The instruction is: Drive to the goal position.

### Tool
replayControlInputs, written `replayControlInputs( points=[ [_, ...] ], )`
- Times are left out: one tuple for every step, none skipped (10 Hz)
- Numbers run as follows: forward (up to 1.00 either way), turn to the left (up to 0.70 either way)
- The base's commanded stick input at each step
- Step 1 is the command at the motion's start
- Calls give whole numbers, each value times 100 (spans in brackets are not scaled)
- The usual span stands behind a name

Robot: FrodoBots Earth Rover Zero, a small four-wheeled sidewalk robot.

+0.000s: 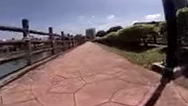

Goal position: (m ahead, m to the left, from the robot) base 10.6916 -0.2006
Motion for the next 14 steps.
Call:
replayControlInputs(
  points=[
    [70, 0],
    [70, 0],
    [70, 0],
    [70, 0],
    [70, 0],
    [70, 0],
    [70, 0],
    [70, 0],
    [70, 0],
    [70, 0],
    [70, 0],
    [70, 0],
    [70, 0],
    [70, 0]
  ],
)
